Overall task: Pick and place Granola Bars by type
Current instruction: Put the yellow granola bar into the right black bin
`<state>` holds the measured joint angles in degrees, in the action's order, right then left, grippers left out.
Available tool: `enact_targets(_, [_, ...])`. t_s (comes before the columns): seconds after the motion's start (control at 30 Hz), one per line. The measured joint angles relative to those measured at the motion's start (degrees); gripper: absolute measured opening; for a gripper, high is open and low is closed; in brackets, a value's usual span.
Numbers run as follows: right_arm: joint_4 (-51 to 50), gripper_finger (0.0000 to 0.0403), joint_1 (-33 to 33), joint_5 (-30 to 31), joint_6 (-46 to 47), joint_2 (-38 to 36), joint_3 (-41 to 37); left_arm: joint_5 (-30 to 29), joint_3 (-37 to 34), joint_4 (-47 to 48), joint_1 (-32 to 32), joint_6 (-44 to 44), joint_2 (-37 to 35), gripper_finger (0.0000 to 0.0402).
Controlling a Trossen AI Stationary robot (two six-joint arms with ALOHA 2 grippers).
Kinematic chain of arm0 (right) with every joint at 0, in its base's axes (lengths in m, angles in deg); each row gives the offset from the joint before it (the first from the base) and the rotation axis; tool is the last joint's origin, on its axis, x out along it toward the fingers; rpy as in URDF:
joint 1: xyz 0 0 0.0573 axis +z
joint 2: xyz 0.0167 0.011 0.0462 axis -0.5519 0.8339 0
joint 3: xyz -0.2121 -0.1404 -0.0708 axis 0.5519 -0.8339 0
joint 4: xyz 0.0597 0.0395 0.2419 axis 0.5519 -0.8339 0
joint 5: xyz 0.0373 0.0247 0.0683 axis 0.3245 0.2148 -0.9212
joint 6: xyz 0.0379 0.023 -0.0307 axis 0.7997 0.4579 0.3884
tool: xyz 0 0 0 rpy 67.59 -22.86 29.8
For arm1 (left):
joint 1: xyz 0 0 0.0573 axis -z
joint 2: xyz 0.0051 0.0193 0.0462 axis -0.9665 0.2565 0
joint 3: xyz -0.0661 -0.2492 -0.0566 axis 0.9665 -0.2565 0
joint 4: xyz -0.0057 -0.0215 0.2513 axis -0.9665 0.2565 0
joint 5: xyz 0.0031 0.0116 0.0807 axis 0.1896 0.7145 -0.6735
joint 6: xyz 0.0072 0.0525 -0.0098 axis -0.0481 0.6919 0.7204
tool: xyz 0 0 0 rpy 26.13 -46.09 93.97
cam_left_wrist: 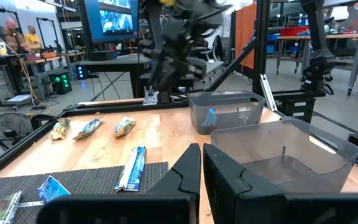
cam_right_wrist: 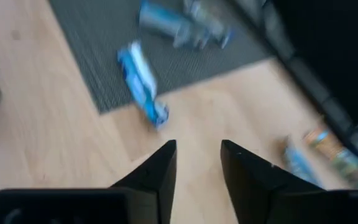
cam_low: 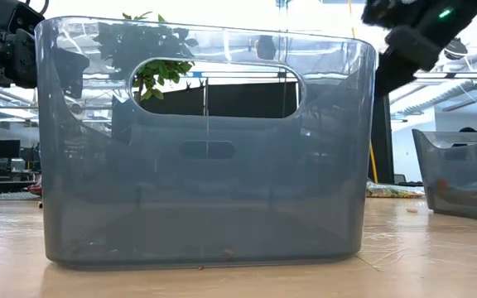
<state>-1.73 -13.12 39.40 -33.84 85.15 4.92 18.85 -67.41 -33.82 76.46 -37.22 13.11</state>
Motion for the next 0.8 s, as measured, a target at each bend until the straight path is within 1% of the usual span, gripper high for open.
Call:
enact_targets(0.1, [2.0,0.0156,-8.5,-10.1,-4.2,0.7,0.0,0.0,0.0,0.0,0.0,0.0,0.0,0.0026])
enact_targets(0.2, [1.2,0.0188,-15.7,-14.4,-9.3,2.1,0.0,0.0,0.0,0.0,0.0,0.0,0.0,0.0026])
enact_targets(0.27, [0.4,0.0205,-20.0,-15.1,-12.4,3.5,0.0,0.0,0.0,0.0,0.0,0.0,0.0,0.0026])
enact_targets(0.33, [-0.2,0.0216,-23.8,-17.2,-14.5,5.0,0.0,0.0,0.0,0.0,0.0,0.0,0.0,0.0026])
enact_targets(0.43, [0.3,0.0221,-28.3,-20.6,-15.8,7.3,0.0,0.0,0.0,0.0,0.0,0.0,0.0,0.0026])
enact_targets(0.67, [1.3,0.0214,-35.0,-20.7,-20.9,13.1,0.0,0.0,0.0,0.0,0.0,0.0,0.0,0.0026])
enact_targets(0.8, [2.1,0.0218,-37.0,-23.6,-21.9,15.9,0.0,0.0,0.0,0.0,0.0,0.0,0.0,0.0026])
